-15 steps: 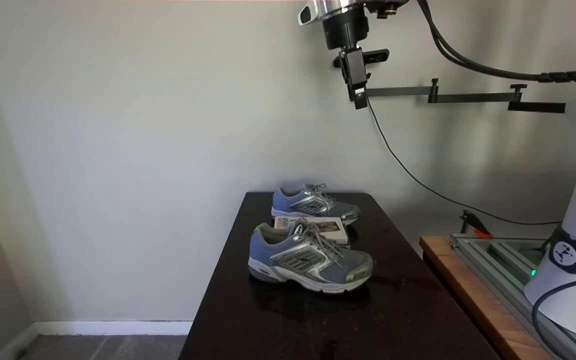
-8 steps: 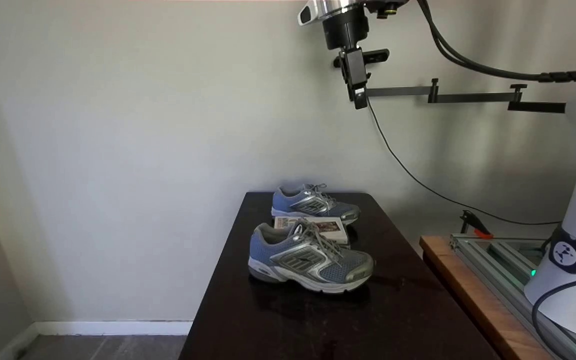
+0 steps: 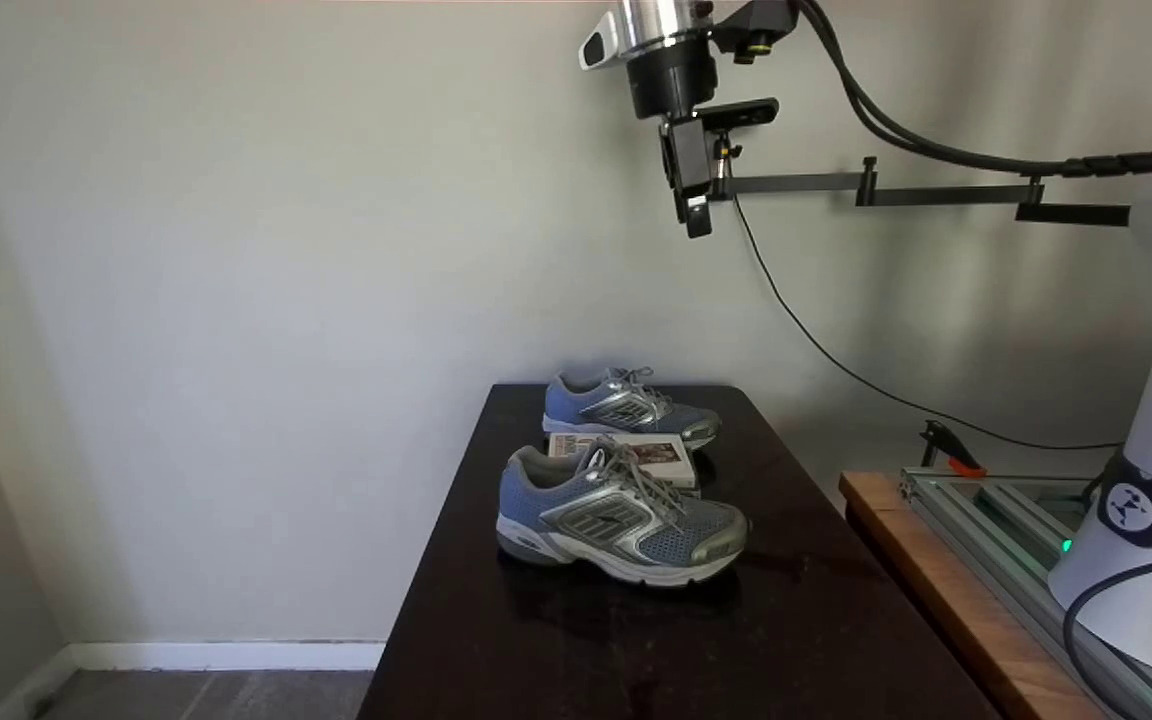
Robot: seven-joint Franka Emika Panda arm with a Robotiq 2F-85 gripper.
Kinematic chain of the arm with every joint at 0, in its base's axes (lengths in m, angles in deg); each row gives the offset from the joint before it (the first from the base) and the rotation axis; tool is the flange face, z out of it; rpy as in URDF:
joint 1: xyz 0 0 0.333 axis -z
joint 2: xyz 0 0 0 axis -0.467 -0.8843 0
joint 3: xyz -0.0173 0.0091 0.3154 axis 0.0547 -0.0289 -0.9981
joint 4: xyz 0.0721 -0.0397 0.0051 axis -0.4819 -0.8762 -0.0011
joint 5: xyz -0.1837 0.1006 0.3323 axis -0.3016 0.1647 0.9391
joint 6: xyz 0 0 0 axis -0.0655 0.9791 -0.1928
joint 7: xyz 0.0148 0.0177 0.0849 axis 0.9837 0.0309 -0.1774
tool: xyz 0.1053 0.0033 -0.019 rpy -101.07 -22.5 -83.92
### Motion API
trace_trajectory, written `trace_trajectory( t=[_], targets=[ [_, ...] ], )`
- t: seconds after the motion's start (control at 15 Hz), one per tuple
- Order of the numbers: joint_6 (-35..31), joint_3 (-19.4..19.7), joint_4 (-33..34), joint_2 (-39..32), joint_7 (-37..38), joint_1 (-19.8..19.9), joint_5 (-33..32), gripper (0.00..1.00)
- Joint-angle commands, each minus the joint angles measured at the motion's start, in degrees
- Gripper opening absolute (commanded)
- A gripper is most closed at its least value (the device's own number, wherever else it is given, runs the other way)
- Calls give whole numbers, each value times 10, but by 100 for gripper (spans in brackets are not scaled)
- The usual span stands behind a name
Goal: Turn the blue shoe in the opposite direction
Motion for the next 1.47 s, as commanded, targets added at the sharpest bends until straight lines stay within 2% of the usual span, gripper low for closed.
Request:
trace_trajectory(
  t=[0.0,0.33,0.6,1.0,1.4],
  targets=[
    [-87,16,3,-42,-48,-9,47,100],
    [-225,13,-7,-98,-113,-11,115,100],
    [-275,3,-21,-134,-130,-12,151,100],
    [-317,-10,-31,-179,-120,-7,195,100],
    [-305,-13,-26,-187,-113,-4,173,100]
  ],
)
